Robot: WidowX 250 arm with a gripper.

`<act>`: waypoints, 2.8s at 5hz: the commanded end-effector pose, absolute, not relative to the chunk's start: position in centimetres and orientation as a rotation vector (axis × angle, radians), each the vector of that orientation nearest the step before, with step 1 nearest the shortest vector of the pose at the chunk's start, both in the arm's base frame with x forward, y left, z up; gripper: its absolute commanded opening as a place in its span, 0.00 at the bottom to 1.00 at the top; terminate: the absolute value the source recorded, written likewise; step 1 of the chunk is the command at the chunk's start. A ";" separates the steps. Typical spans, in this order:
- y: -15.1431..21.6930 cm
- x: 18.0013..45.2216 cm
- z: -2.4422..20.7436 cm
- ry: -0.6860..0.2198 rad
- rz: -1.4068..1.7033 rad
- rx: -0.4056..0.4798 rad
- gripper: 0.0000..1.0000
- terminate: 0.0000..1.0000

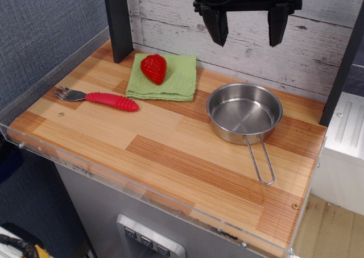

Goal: Put the strawberry in the bowl.

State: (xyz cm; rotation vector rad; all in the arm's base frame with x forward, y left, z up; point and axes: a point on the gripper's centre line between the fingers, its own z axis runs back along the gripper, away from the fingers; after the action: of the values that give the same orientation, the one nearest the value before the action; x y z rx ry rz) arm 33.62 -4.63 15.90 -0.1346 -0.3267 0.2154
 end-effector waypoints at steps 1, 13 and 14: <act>-4.6 33.6 15.9 -0.327 0.215 -0.135 1.00 0.00; 12.4 39.1 5.4 -0.255 0.182 -0.010 0.00 0.00; 12.3 38.8 5.7 -0.254 0.184 -0.004 0.00 0.00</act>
State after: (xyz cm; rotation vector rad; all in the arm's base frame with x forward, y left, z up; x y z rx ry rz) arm 38.18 12.24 3.59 -0.0187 -0.2022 0.1946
